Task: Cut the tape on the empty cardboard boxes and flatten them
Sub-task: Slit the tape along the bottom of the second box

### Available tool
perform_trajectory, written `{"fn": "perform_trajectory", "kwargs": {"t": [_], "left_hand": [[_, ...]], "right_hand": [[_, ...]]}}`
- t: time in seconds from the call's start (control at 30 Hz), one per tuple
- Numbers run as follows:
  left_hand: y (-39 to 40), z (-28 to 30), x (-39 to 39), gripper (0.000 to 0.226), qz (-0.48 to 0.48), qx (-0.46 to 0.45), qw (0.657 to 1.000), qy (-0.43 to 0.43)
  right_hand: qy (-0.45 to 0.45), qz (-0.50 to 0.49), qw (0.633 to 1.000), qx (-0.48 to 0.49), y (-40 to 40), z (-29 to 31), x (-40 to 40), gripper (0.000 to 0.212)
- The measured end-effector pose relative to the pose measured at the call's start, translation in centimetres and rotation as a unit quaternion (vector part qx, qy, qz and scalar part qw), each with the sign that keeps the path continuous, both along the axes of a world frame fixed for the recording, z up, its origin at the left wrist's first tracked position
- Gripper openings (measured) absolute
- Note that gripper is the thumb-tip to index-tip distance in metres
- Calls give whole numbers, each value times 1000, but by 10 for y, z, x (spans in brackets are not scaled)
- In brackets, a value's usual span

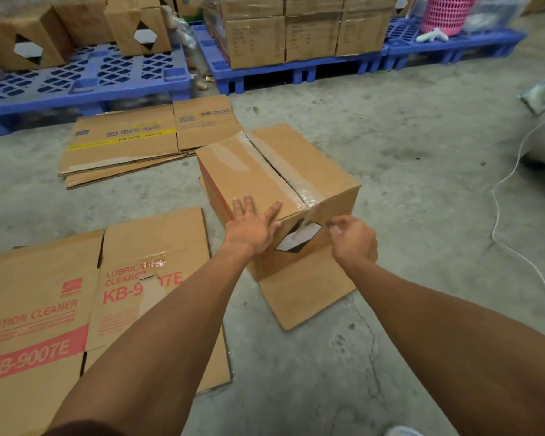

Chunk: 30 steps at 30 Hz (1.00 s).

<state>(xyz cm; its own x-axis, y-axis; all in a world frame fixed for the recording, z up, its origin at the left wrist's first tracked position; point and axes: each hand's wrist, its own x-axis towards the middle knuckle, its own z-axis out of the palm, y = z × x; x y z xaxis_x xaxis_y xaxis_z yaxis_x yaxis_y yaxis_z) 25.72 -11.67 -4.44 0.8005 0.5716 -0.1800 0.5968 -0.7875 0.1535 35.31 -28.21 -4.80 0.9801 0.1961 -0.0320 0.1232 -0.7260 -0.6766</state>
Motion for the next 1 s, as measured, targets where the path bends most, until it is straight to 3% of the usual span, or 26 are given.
{"fn": "perform_trajectory", "kwargs": {"t": [0.1, 0.2, 0.53, 1.0], "left_hand": [[2, 5, -3, 51, -11, -2, 1000, 12], [5, 5, -4, 51, -21, 1, 1000, 5], [9, 2, -10, 50, -42, 50, 998, 4], [9, 2, -11, 50, -41, 42, 998, -3]], "right_hand": [[147, -145, 957, 203, 21, 14, 21, 10], [202, -188, 925, 261, 32, 20, 25, 19], [174, -195, 930, 258, 39, 15, 26, 22], [144, -159, 950, 226, 43, 11, 25, 10]]}}
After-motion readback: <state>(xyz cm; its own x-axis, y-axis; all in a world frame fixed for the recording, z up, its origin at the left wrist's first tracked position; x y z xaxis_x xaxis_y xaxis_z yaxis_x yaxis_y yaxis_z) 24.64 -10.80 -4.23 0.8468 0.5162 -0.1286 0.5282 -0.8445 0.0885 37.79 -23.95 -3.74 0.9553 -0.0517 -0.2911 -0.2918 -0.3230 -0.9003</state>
